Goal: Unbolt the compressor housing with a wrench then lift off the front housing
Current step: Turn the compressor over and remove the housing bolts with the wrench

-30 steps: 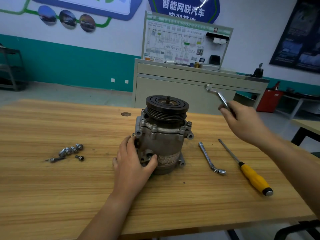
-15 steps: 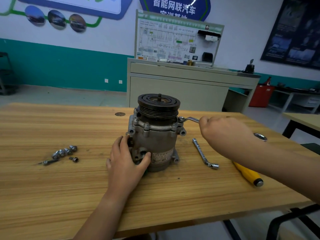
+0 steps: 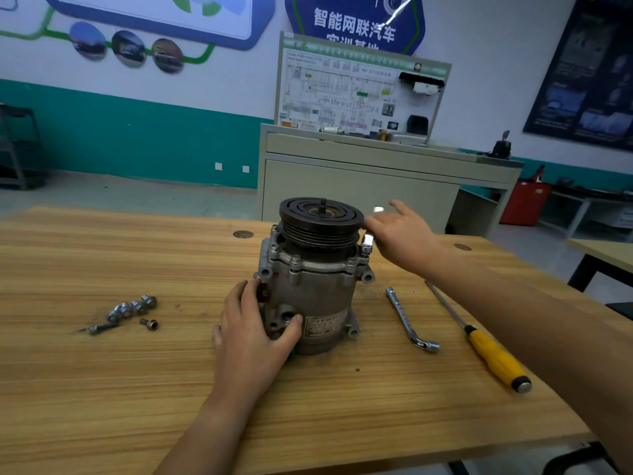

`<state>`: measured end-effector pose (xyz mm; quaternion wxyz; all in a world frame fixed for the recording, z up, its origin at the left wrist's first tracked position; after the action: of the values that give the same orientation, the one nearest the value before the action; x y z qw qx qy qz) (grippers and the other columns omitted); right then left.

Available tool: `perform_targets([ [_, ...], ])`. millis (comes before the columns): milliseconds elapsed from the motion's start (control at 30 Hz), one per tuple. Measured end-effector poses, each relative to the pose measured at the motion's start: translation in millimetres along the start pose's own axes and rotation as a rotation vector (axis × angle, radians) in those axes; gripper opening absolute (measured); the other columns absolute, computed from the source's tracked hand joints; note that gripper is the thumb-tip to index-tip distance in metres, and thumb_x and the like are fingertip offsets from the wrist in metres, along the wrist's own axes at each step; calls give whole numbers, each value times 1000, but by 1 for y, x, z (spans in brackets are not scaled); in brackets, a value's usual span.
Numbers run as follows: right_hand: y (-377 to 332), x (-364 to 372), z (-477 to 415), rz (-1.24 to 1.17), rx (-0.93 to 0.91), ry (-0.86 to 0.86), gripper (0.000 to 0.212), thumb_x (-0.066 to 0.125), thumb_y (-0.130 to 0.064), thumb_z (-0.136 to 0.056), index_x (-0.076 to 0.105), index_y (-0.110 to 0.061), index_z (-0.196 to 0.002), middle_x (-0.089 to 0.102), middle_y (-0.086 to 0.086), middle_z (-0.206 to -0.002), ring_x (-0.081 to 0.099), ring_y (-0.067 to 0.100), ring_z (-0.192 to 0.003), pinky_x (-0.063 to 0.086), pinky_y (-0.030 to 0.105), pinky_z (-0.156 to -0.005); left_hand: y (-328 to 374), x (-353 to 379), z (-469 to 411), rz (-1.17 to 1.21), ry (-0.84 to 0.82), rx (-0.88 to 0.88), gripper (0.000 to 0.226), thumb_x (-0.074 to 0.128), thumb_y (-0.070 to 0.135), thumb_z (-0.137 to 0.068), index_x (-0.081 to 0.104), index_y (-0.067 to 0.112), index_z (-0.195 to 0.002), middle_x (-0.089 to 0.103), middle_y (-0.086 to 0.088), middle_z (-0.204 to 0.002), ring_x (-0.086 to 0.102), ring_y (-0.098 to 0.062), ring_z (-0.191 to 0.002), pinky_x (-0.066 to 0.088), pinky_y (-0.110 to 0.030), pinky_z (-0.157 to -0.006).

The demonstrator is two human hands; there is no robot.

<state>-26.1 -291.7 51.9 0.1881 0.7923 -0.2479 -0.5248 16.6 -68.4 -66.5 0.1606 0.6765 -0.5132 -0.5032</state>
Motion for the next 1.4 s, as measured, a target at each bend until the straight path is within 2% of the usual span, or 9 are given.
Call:
perform_targets([
  [133,3,-6,-4,9,-36,47,37,46,-6,-93,47,-10,-129,60,9,-123,53,22,-117,11,41,-113,-1,0,1,2,-4,-3,78,66,45,-77,30,20,-141,29,-1,-146,29,-19,-134,27,-51,-108],
  [200,14,-19,8,-84,112,125,28,42,-13,-97,50,-9,-124,64,12,-109,58,27,-105,24,42,-106,0,0,1,7,-5,-5,77,66,45,-77,30,20,-141,29,-2,-145,29,-20,-134,28,-51,-108],
  [267,22,-34,29,-418,350,267,27,37,-20,-99,50,-8,-119,62,10,-84,60,31,-83,44,41,-80,0,0,1,14,-3,-4,77,66,44,-78,30,20,-141,29,-2,-146,29,-21,-134,28,-51,-108],
  [367,19,-48,61,-763,480,297,27,36,-23,-99,49,-12,-119,53,2,-64,56,23,-59,47,38,-54,0,-1,2,12,-6,-5,76,65,44,-78,30,19,-141,30,-3,-145,30,-21,-133,28,-51,-108],
  [600,-10,-50,101,-205,369,-144,38,33,-26,-99,27,-29,-136,45,-8,-61,43,9,-52,29,24,-41,1,-1,1,15,-4,-5,75,67,41,-78,32,17,-140,36,-5,-142,34,-23,-131,32,-51,-105],
  [933,-34,-60,72,55,269,-265,50,42,0,-88,26,-9,-134,34,-1,-56,32,14,-45,23,26,-37,1,0,1,24,6,10,74,67,40,-79,32,17,-140,37,-4,-140,35,-22,-130,33,-51,-104],
  [1100,-32,-76,56,140,135,-314,20,39,-14,-94,47,-9,-112,32,-3,-58,32,12,-47,27,25,-39,3,1,1,36,-1,18,75,67,37,-80,30,14,-141,38,-4,-140,34,-21,-131,32,-52,-104],
  [1200,-20,-80,49,132,52,-321,24,32,-27,-96,49,-12,-104,37,-3,-58,36,10,-48,27,24,-41,4,2,2,41,-7,20,75,66,36,-80,29,13,-142,38,-4,-140,33,-20,-131,32,-52,-104],
  [1400,10,-48,47,160,42,-291,33,30,-20,-98,35,-16,-131,41,-3,-59,38,11,-48,28,23,-41,5,3,2,82,-12,23,76,66,34,-81,28,13,-143,37,-4,-142,32,-20,-133,31,-52,-106],
])
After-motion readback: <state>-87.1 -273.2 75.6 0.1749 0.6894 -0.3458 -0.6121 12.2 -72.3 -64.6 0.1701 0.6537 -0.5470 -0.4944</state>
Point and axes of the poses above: each hand's wrist, its own z-axis away from the middle knuckle, its own x-axis out of the palm, y = z × x, the point moved 3 cm from there along -z, towards the middle knuckle
